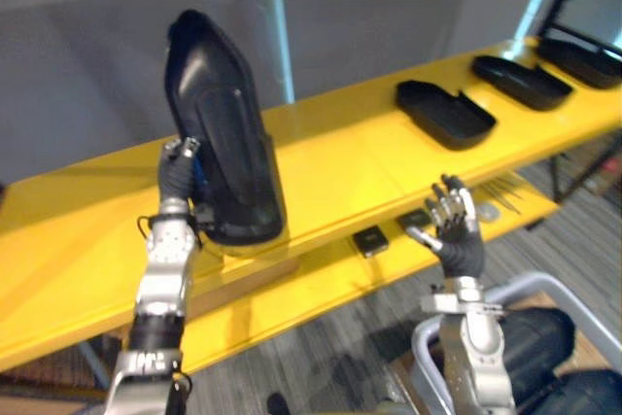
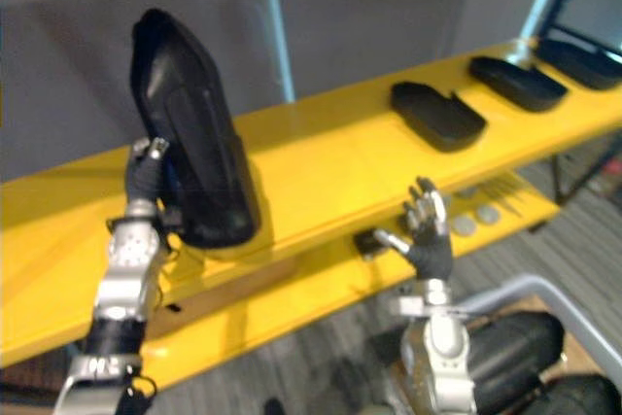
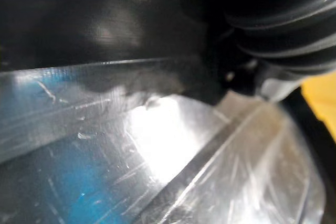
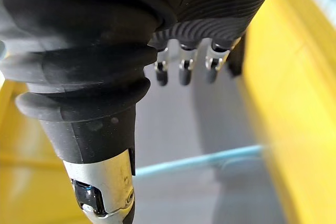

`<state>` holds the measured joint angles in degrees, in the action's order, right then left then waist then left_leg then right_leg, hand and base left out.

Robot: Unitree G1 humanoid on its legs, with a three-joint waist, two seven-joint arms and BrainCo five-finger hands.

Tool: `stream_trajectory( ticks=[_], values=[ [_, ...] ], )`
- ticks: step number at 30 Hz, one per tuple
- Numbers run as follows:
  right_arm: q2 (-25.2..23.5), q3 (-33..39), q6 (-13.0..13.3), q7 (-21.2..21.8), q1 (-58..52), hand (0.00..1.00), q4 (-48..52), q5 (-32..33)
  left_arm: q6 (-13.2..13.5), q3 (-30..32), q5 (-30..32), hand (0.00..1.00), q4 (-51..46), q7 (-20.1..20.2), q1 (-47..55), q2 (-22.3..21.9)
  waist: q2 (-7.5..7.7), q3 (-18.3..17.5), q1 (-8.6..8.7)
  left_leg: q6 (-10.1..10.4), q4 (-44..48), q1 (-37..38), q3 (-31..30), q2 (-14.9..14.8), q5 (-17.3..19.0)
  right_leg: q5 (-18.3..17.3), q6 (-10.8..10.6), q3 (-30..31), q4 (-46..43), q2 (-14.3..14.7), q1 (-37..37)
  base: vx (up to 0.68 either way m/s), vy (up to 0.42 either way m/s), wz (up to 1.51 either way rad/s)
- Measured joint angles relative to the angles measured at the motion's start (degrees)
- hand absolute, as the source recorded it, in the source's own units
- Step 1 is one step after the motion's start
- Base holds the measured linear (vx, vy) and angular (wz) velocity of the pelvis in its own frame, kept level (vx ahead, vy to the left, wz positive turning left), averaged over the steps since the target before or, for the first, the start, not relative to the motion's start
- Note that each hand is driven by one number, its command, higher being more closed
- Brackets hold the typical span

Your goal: Walk over and take plastic housings, then place them on the shelf

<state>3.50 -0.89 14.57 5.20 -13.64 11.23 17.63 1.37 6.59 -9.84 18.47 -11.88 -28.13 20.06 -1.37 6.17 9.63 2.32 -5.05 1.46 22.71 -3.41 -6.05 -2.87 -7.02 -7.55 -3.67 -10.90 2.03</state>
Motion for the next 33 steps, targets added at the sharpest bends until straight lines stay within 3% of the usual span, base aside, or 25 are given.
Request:
stream_trajectory(
  ticks=[4, 8, 10, 14, 18, 21, 33],
  values=[
    [1.58, -4.01, -2.14, 4.54, -4.88, 0.0, 0.06, 0.05, -2.92, -0.37, -5.13, 1.0, 9.0, -0.51, -8.1, 2.18, -0.7, 0.42, 2.95, 0.09, 0.06, 0.33, 2.45, -0.46, 0.06, 1.09, -0.69, 2.86, -0.22, 0.54, -1.26, 0.02, 0.012, -0.34],
    [3.44, -7.67, -3.63, 5.32, -6.45, 0.0, 0.17, 0.06, -5.3, -1.04, -8.39, 1.0, 16.93, -0.64, -12.52, 3.31, -1.58, 0.93, 4.23, 0.26, 0.03, 0.38, 3.5, -0.99, 0.18, 1.22, -0.63, 4.44, -0.73, 0.98, -2.26, 0.01, 0.006, -0.2],
    [4.44, -8.64, -4.44, 5.33, -6.68, 0.0, 0.73, 0.06, -7.88, -1.14, -10.83, 1.0, 19.85, -1.08, -12.83, 4.73, -1.95, 1.15, 5.14, 0.28, 0.07, 0.37, 4.32, -1.17, 0.18, 1.17, -0.57, 4.89, -1.24, 1.12, -3.05, 0.01, 0.005, -0.15],
    [5.68, -9.01, -4.47, 5.06, -7.84, 0.0, 1.89, 0.07, -12.22, -1.17, -12.87, 1.0, 23.64, -2.15, -12.87, 4.84, -2.34, 1.37, 5.5, 0.28, 0.27, 0.37, 4.76, -1.04, 0.18, 1.11, -0.57, 6.05, -2.0, 1.06, -3.85, 0.01, 0.021, -0.1],
    [6.15, -9.87, -5.18, 4.68, -8.23, 0.0, 1.93, 0.08, -18.74, -1.22, -13.29, 1.0, 28.03, -4.15, -12.76, 4.84, -2.4, 1.42, 6.53, 0.28, 0.27, 0.42, 4.68, -0.99, 0.18, 0.52, -0.34, 6.19, -2.95, 0.89, -4.16, 0.0, 0.003, -0.01],
    [6.97, -11.2, -6.06, 4.54, -8.48, 0.0, 2.48, 0.11, -21.18, -1.21, -13.76, 1.0, 30.04, -5.47, -12.24, 4.82, -2.61, 1.64, 6.84, 0.31, 0.26, 0.42, 4.81, -1.0, 0.21, 0.17, -0.34, 6.46, -3.18, 0.75, -4.56, -0.01, 0.005, -0.02],
    [10.17, -12.93, -6.7, 3.16, -8.98, 0.0, 5.85, 0.19, -21.47, -1.25, -15.97, 1.0, 32.31, -5.4, -11.92, 4.72, -3.92, 4.22, 8.07, 0.3, 0.28, 0.44, 5.52, -0.2, 0.2, -1.54, -1.05, 7.82, -7.64, -0.02, -7.02, 0.01, 0.008, -0.02]
  ],
)
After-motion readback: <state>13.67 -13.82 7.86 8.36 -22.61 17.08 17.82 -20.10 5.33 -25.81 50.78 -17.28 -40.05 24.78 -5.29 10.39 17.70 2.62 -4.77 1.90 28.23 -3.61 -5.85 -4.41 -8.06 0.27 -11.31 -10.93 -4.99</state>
